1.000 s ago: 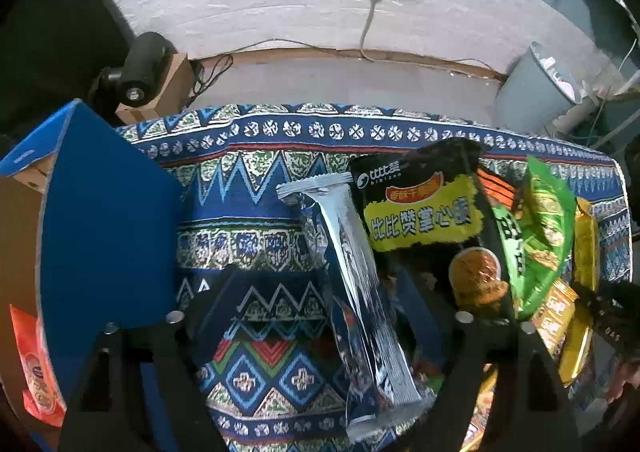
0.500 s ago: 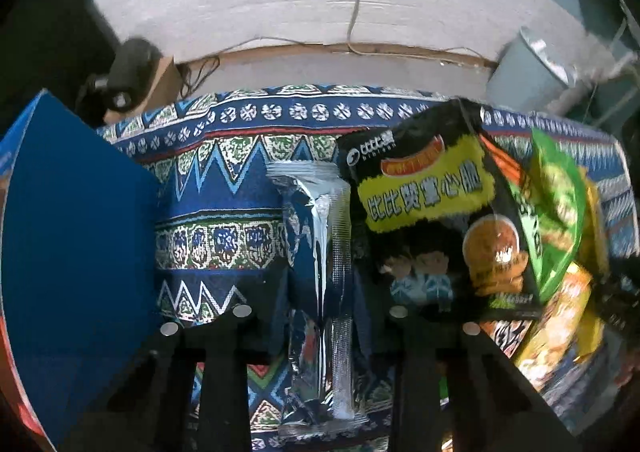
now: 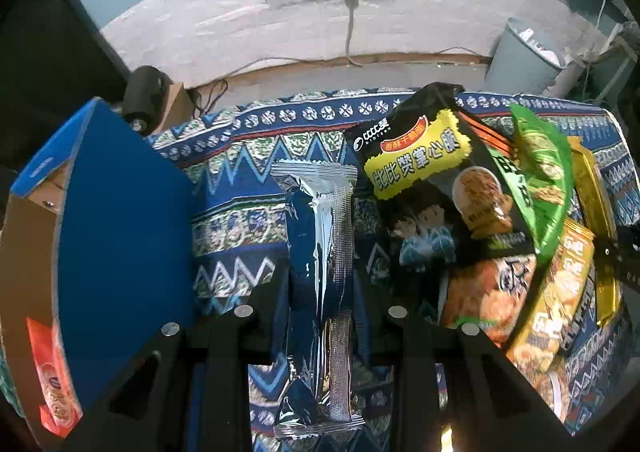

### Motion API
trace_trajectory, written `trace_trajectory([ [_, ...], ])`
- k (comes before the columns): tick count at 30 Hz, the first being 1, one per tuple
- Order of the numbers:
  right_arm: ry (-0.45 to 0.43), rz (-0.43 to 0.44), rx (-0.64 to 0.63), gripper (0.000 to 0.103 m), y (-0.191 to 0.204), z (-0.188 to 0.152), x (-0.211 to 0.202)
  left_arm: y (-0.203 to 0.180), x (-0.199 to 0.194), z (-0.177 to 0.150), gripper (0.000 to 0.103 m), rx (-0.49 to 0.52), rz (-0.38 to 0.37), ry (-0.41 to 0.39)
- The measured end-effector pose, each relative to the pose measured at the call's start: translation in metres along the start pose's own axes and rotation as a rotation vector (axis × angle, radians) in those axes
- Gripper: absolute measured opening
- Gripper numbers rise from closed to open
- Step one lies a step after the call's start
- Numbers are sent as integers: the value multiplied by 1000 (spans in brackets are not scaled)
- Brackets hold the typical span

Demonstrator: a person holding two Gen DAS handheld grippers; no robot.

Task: Organize snacks
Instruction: 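Grasp the silver bar with the left tool while the right tool grasps the yellow bar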

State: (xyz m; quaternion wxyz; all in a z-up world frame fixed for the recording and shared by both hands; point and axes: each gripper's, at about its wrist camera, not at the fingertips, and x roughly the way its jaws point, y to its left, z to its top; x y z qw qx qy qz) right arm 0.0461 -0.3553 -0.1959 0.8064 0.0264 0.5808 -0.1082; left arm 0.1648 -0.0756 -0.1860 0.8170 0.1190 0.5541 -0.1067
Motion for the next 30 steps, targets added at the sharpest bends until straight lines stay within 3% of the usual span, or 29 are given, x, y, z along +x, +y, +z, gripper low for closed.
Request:
trace_trajectory([
  [24, -121, 9, -87, 31, 36, 6, -89, 1, -102, -51, 29, 79, 44, -145],
  [30, -160, 49, -120, 31, 55, 7, -111, 15, -125, -57, 29, 36, 28, -154],
])
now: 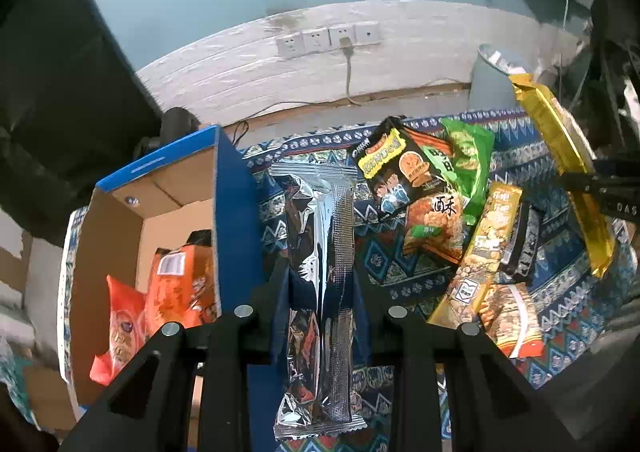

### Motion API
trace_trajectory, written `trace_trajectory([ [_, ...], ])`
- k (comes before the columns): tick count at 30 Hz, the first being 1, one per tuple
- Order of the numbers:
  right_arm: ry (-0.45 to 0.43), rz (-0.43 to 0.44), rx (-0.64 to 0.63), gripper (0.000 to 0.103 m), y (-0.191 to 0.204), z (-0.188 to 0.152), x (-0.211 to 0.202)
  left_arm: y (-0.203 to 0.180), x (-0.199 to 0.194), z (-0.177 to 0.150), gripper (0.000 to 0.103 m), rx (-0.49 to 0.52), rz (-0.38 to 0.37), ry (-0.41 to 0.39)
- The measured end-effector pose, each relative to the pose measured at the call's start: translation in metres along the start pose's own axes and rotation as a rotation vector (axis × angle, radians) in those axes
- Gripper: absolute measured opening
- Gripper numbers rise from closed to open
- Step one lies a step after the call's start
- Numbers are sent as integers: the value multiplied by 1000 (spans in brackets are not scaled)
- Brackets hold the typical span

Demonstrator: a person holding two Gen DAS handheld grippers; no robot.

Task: Organize snacks
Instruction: 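Carry both bars over the box and open both tools to release them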

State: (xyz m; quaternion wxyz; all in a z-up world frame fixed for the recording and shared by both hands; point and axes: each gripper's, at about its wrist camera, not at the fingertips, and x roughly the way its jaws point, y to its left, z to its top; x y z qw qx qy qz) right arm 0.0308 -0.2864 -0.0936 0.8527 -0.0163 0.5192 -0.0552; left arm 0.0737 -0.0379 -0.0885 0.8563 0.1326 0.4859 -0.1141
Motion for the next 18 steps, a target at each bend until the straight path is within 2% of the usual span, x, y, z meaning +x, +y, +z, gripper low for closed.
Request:
trace_trajectory([
  [7, -39, 56, -34, 31, 28, 11, -19, 23, -24, -1, 29, -52, -5, -34],
  [18, -77, 161, -123, 31, 99, 45, -35, 66, -45, -9, 29, -95, 46, -79],
])
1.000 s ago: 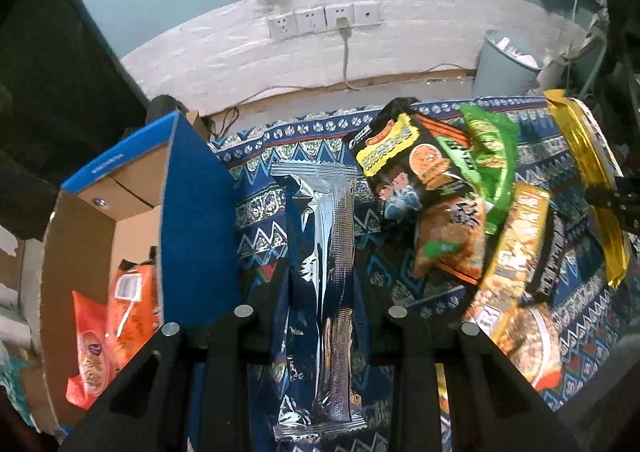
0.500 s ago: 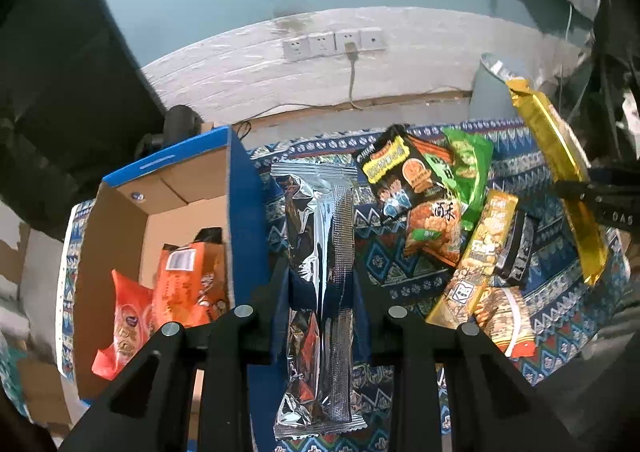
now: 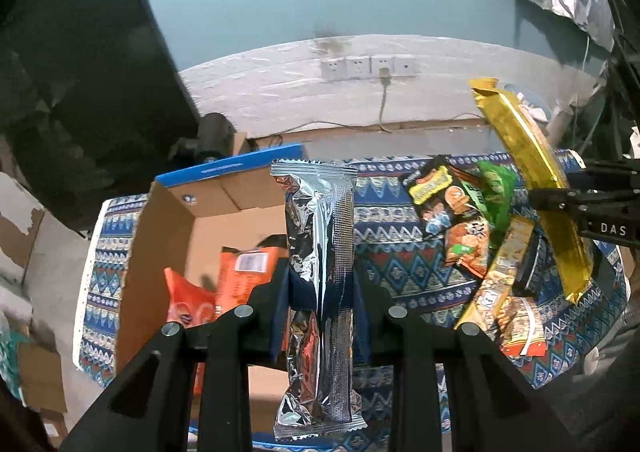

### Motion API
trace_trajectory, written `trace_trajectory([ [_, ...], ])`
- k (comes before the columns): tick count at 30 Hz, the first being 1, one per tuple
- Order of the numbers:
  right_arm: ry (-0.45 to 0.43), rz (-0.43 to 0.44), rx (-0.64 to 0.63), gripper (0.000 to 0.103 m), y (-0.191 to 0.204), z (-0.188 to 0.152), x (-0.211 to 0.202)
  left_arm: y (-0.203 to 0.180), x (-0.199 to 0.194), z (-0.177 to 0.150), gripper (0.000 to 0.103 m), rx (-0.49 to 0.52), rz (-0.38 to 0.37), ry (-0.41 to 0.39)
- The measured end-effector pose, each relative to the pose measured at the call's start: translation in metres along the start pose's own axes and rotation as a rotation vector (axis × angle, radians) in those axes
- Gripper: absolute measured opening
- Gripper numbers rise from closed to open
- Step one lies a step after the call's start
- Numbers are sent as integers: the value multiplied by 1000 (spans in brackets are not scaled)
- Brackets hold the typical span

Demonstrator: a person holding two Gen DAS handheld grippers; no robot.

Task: Organize snacks
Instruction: 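Carry both bars over the box and open both tools to release them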

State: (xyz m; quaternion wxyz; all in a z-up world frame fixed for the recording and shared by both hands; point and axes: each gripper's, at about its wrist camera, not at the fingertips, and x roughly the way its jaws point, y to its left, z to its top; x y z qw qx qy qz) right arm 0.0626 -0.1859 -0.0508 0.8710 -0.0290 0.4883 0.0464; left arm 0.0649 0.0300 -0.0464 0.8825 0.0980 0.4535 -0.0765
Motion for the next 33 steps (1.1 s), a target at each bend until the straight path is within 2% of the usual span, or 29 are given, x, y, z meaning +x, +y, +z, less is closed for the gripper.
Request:
trace_trajectory([
  [7, -6, 74, -54, 31, 48, 30, 6, 31, -3, -6, 29, -29, 23, -8],
  [17, 3, 131, -149, 31, 123, 66, 21, 79, 5, -20, 29, -105, 63, 2],
  [24, 21, 160, -197, 31, 168, 83, 36, 113, 7, -28, 29, -152, 117, -1],
  [33, 57, 206, -227, 31, 212, 96, 59, 143, 17, -41, 29, -205, 140, 17],
])
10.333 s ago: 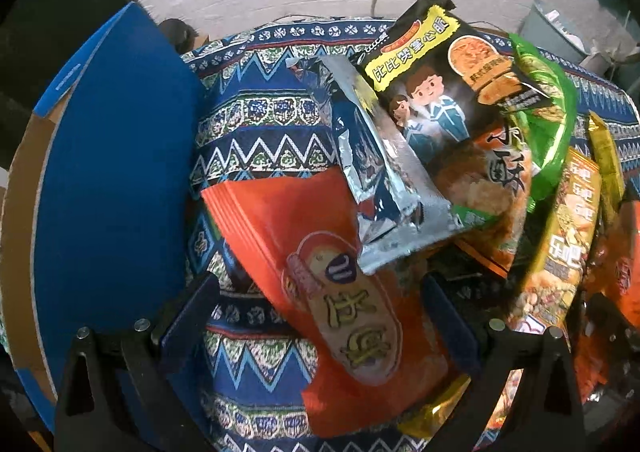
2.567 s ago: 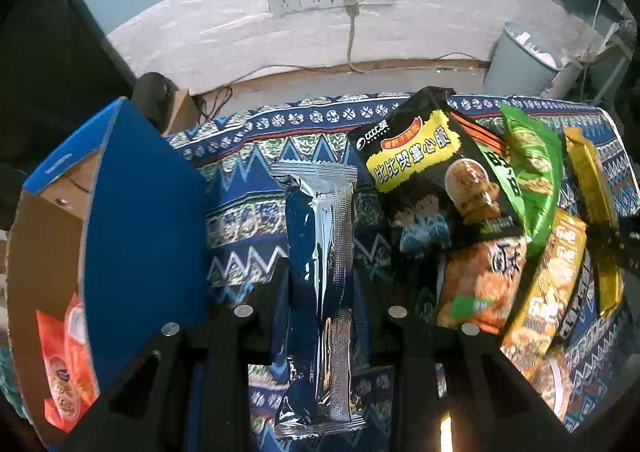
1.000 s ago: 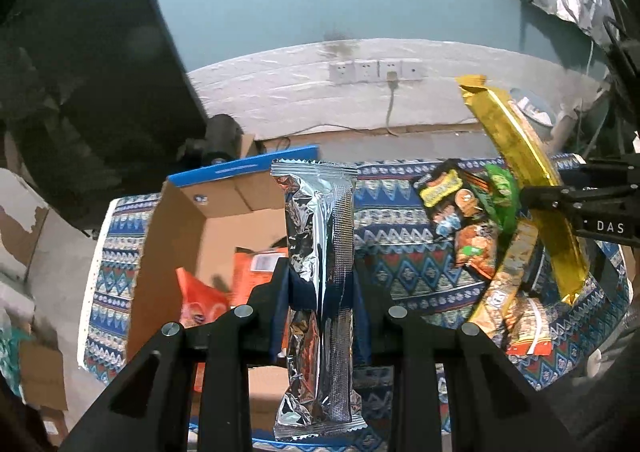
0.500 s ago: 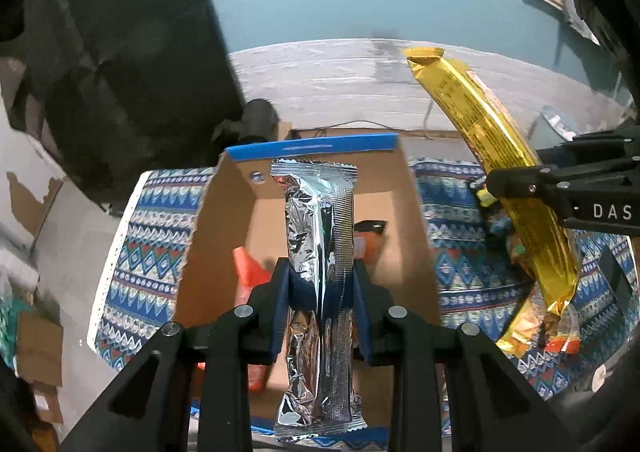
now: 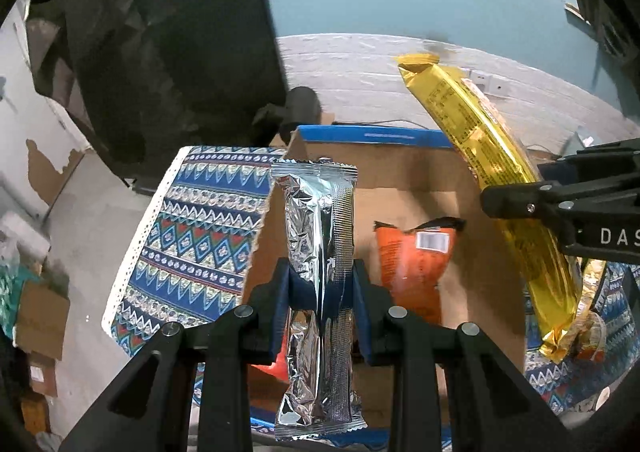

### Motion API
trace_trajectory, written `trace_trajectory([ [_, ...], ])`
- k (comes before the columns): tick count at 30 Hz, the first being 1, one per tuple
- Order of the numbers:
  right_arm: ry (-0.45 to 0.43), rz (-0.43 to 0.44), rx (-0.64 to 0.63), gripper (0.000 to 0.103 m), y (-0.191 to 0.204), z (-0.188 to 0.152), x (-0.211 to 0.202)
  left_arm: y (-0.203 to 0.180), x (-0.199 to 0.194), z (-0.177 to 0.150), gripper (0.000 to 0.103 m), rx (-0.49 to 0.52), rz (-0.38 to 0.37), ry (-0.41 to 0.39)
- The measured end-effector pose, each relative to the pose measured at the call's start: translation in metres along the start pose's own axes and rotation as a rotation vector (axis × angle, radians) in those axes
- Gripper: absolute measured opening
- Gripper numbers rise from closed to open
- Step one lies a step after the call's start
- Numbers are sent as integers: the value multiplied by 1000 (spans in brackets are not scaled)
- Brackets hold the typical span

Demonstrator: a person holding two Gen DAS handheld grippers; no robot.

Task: Organize snacks
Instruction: 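Carry both bars over the box and open both tools to release them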

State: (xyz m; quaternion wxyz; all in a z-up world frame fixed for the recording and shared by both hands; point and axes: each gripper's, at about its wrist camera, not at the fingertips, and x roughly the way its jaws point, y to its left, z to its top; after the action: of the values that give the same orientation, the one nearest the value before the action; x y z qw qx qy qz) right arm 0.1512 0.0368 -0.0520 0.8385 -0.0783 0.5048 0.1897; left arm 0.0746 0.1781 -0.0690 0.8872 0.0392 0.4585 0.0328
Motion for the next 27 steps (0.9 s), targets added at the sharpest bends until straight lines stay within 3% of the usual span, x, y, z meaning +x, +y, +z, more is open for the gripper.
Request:
trace_trajectory([
  [11, 26, 40, 3, 31, 16, 9, 19, 7, 11, -1, 29, -30, -4, 35],
  [16, 14, 55, 37, 32, 11, 9, 17, 3, 14, -2, 42, -35, -4, 55],
  [18, 3, 37, 31, 35, 8, 8, 12, 0, 12, -1, 59, -33, 3, 48],
  [20, -9, 27, 36, 43, 5, 7, 7, -2, 9, -1, 67, -31, 3, 37],
  [23, -21, 6, 32, 59, -1, 1, -1, -10, 4, 0, 72, -20, -7, 23],
  [27, -27, -16, 36, 65, -12, -11, -7, -26, 1, 1, 76, 10, -21, 20],
])
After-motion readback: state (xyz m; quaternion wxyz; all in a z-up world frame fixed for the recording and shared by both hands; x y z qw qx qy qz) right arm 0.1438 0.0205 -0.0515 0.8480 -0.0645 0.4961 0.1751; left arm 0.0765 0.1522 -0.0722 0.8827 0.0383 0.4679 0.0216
